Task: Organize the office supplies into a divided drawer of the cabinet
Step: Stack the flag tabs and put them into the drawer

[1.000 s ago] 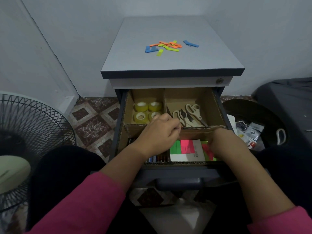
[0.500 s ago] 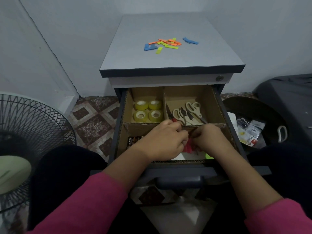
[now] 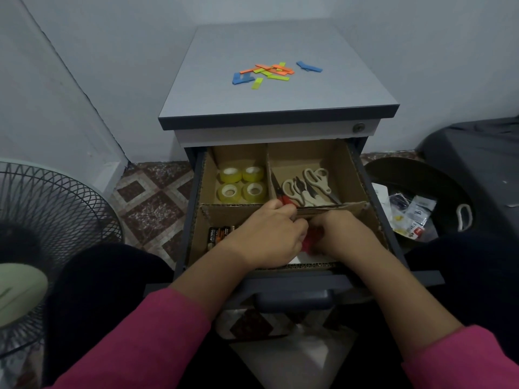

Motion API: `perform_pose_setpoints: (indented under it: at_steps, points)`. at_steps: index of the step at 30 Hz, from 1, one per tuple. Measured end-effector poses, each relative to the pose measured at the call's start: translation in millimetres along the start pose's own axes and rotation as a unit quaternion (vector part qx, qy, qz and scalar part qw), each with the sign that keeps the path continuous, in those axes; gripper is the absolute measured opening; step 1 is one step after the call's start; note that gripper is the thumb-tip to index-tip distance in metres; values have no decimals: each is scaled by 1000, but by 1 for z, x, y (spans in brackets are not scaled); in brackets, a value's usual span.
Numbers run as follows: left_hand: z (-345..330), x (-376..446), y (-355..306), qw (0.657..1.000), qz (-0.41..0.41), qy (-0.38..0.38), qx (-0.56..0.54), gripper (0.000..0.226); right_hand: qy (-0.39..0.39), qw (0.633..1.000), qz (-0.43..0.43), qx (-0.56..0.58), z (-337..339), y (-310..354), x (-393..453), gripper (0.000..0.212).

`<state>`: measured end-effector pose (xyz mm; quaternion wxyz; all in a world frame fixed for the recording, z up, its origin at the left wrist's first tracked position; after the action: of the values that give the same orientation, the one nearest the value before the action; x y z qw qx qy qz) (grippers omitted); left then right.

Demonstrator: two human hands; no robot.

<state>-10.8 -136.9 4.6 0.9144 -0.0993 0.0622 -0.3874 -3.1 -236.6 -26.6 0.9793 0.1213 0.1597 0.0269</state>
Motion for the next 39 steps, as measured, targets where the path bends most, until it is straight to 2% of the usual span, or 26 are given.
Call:
perform_pose_setpoints:
  at_steps: [10, 18, 39]
  points:
    - [-1, 0, -2, 1000, -12, 1, 8, 26, 9, 999, -15, -30, -7, -3, 7, 17]
    - [-4, 2, -2, 999, -16, 14, 25, 26, 9, 999, -18, -43, -10, -3, 12, 21]
    - [-4, -1, 2, 1000, 3, 21, -22, 22, -10, 1000, -16, -3, -4, -5, 6, 20]
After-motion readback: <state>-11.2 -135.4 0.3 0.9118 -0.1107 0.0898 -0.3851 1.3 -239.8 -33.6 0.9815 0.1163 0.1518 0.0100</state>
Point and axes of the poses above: each hand's wrist, its own x-axis towards the middle knuckle, its own z-axis out of the back of the hand, y = z × x, the point moved 7 cm from there along x, towards the middle knuckle, and after that the axes turned 6 degrees about -x, right-handed, at the moved point
